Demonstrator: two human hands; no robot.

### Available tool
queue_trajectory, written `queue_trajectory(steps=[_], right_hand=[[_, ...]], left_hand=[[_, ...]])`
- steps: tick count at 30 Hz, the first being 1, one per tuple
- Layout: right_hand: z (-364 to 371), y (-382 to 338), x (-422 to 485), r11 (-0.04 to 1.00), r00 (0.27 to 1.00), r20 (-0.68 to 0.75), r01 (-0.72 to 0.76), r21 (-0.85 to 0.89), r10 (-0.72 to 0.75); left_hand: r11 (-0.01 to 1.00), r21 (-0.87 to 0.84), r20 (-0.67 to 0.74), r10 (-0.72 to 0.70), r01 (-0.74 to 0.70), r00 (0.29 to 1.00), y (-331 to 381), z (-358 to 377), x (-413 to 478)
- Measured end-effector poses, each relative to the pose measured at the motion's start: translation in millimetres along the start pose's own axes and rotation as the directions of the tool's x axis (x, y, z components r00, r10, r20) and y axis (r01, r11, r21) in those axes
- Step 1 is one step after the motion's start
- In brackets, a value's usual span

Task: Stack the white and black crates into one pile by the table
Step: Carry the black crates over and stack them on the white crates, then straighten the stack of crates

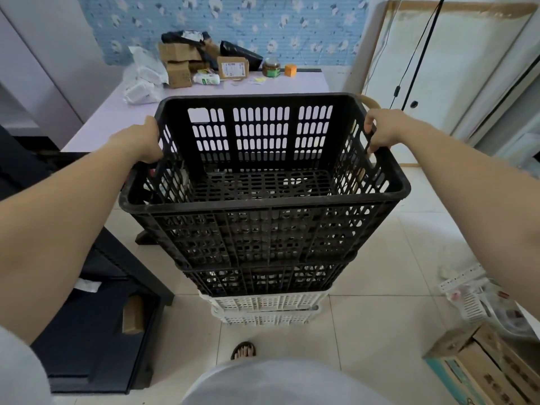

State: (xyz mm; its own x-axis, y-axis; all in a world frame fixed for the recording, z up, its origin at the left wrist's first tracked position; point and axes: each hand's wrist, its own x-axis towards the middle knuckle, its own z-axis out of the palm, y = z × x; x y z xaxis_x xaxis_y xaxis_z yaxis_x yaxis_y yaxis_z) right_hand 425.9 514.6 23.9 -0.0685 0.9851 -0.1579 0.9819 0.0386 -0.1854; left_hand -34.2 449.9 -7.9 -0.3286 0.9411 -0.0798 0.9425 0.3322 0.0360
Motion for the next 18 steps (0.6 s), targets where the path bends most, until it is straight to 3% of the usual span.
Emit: queue_trajectory(steps=[9, 12, 14, 15, 17, 18], right_hand=[[5, 7, -5, 1.000, 0.998, -0.057, -0.026, 0.003, 0.026], [18, 21, -6, 0.998, 0.993, -0.111, 0.050, 0.044, -0.044], [27, 29, -9, 0.963, 0.985, -0.156, 0.105, 0.249, -0.067], [31, 33, -13, 0.892, 0.983, -0.182, 0.096, 0.442, -0.016], [42, 42, -19, 0.587, 0.966, -0.157, 0.007, 0.810, 0.205], [52, 50, -25, 0.433, 0.950, -0.101, -0.039, 0.901, 0.295]], left_hand=[[0.958, -0.285, -0.098, 0.003, -0.031, 0.995, -11, 13, -43], [0.842, -0.538, -0.164, -0.146, 0.036, 0.976, -21, 27, -65], [0.670, -0.737, -0.209, -0.357, 0.093, 0.911, -36, 37, -75], [0.568, -0.816, -0.200, -0.448, 0.105, 0.871, -45, 42, -80], [0.426, -0.893, -0.125, -0.538, 0.141, 0.834, -65, 60, -90], [0.405, -0.894, -0.066, -0.541, 0.191, 0.838, -76, 74, -96]])
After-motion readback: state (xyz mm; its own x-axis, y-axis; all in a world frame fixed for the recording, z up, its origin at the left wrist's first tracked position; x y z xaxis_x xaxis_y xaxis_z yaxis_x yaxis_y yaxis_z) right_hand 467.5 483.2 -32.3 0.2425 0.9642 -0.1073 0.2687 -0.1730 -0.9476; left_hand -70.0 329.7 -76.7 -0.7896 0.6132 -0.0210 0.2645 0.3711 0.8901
